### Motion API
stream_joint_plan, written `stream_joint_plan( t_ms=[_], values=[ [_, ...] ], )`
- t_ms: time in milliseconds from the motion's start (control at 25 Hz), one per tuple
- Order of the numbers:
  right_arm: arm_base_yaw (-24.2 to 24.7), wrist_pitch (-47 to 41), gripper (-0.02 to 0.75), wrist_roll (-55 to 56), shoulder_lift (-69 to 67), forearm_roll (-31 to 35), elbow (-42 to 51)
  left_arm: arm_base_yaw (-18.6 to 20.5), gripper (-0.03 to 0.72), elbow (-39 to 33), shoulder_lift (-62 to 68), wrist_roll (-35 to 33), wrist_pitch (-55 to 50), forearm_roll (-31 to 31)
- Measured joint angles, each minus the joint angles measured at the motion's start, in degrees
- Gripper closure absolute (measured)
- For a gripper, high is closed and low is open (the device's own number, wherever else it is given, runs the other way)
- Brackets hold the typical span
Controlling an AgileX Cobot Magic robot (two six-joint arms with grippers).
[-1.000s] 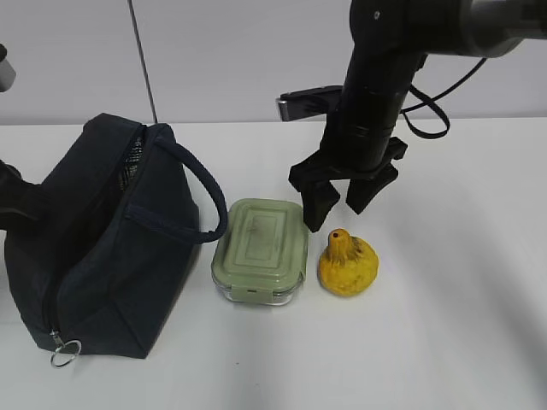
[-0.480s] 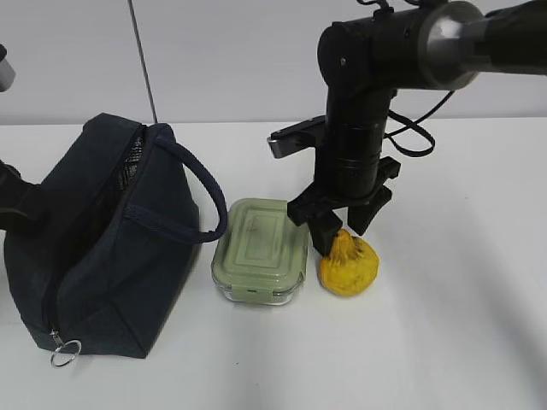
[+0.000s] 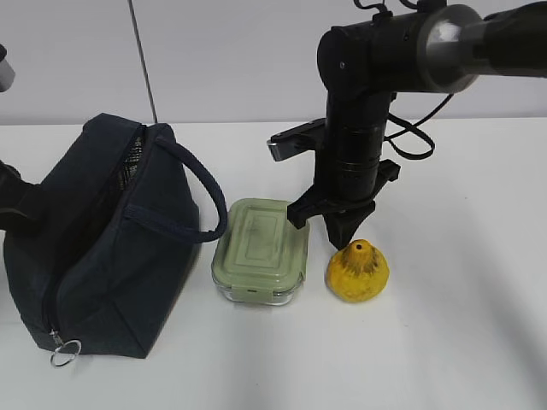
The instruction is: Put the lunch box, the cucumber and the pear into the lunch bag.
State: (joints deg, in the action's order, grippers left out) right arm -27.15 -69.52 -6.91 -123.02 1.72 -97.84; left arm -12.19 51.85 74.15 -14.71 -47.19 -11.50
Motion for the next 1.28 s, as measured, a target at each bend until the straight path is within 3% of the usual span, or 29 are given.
stream_joint_plan(
  t_ms=[80,160,400,480,720,1040,1280],
  values=[
    [0.0,0.0,0.722,-0.22,0.0,-0.1,0.0,0.0,0.703,0.0,0.0,0.0,0.0,0.05],
    [0.0,0.0,0.645,-0.63,0.0,-0.34,0.0,0.0,0.703,0.0,0.0,0.0,0.0,0.05],
    [0.0,-0.11,0.205,-1.95,4.2,-0.11,0.25,0.0,0.703,0.0,0.0,0.0,0.0,0.05],
    [0.0,-0.19,0.153,-1.95,5.61,0.1,0.25,0.0,0.703,0.0,0.0,0.0,0.0,0.05],
    [0.0,-0.19,0.151,-1.6,7.47,1.44,1.12,0.0,0.703,0.0,0.0,0.0,0.0,0.1],
    [0.0,-0.19,0.16,-1.6,7.51,2.28,9.19,0.0,0.703,0.0,0.0,0.0,0.0,0.1],
    [0.0,-0.19,0.265,-1.71,7.51,2.28,9.93,0.0,0.703,0.0,0.0,0.0,0.02,0.1]
  ],
)
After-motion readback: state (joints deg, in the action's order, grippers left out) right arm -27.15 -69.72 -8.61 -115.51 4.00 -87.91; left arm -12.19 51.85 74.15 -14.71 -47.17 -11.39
